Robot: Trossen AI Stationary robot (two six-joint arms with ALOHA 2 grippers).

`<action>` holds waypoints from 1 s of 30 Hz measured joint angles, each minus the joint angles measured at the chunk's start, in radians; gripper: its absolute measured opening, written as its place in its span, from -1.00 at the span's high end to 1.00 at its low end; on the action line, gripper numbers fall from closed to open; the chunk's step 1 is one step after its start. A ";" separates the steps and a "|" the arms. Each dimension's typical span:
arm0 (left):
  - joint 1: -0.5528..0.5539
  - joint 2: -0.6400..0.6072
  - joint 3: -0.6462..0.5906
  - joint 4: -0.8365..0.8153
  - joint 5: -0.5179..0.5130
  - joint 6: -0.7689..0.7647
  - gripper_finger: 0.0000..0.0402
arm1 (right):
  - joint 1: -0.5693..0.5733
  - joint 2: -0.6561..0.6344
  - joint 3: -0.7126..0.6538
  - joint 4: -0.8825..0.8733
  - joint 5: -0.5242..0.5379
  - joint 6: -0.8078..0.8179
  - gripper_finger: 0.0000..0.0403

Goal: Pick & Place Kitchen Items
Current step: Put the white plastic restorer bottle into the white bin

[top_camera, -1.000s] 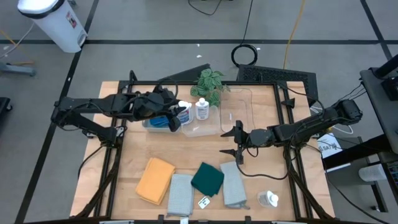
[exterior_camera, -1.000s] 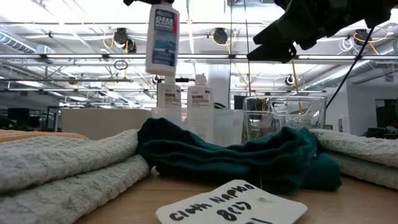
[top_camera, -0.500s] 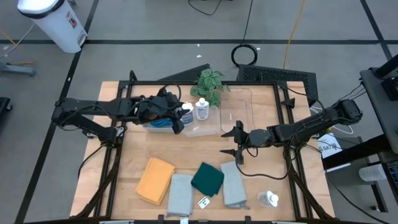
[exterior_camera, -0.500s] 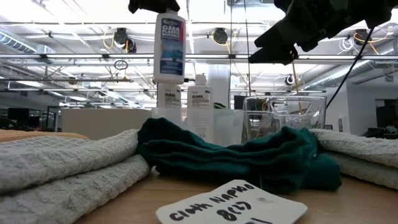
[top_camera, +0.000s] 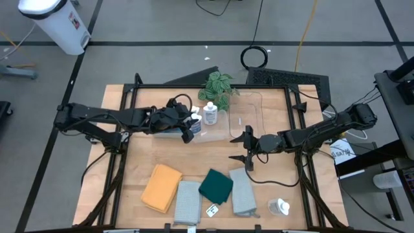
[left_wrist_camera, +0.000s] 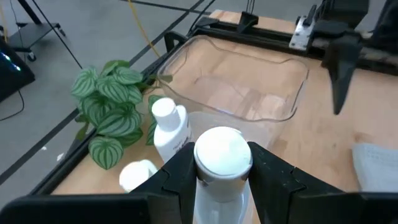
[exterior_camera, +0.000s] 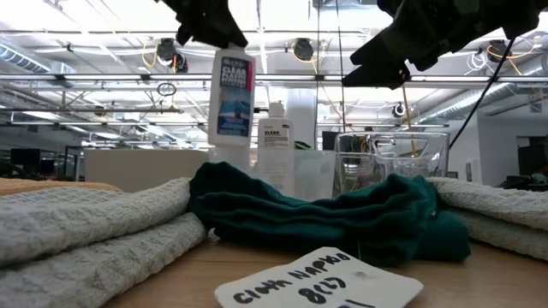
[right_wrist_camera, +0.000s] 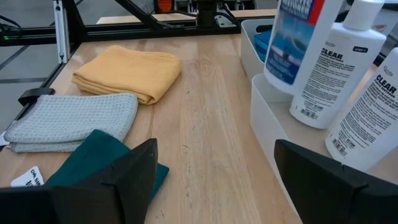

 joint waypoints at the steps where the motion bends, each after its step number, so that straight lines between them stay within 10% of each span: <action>1: 0.002 0.000 -0.016 0.018 0.001 0.000 0.41 | 0.000 0.000 0.000 0.000 0.000 0.000 -0.45; 30: 0.047 0.000 -0.268 0.309 0.082 -0.056 0.41 | 0.000 0.000 0.000 0.002 0.000 0.000 -0.45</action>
